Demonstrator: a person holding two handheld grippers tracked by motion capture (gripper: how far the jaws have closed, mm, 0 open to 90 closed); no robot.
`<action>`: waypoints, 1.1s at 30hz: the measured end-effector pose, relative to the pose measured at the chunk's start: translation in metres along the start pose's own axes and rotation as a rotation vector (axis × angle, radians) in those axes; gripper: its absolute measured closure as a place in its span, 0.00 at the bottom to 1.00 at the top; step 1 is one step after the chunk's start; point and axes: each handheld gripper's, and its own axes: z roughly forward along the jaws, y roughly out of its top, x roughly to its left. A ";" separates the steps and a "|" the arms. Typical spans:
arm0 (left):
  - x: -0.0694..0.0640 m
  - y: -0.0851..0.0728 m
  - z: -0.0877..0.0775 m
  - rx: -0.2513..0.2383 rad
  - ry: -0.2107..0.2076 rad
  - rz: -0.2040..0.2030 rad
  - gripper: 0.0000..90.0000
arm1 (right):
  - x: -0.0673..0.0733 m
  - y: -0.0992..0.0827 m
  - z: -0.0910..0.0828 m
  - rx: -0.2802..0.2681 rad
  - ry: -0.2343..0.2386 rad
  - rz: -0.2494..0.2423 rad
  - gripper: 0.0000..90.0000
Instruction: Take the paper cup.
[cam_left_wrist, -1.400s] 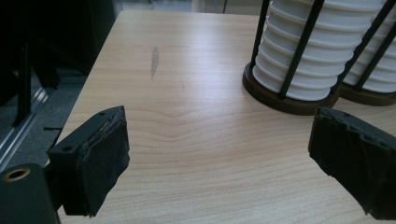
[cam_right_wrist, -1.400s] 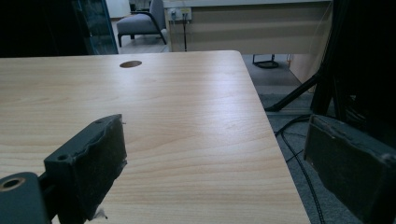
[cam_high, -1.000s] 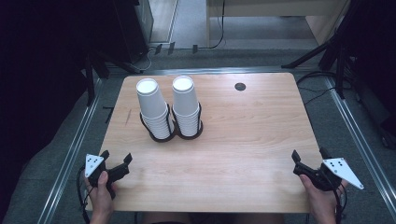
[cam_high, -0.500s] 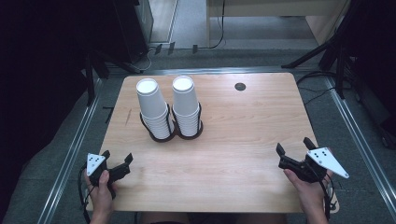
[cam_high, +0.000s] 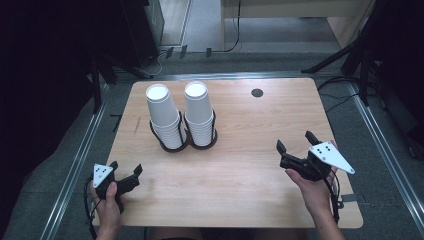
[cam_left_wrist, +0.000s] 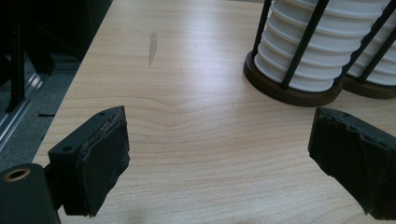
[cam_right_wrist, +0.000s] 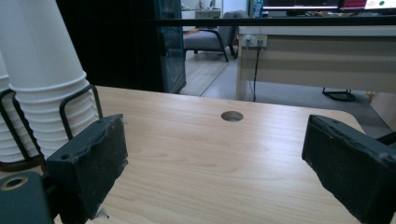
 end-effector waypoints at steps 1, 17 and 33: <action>0.000 0.000 0.000 0.000 0.001 0.000 0.06 | 0.002 0.002 0.002 -0.001 0.004 -0.003 0.08; 0.001 0.000 0.000 0.008 -0.003 0.004 0.06 | 0.033 0.018 0.028 -0.010 0.074 -0.025 0.10; 0.000 0.001 0.002 0.016 -0.006 0.010 0.06 | 0.066 0.028 0.057 -0.015 0.136 -0.023 0.15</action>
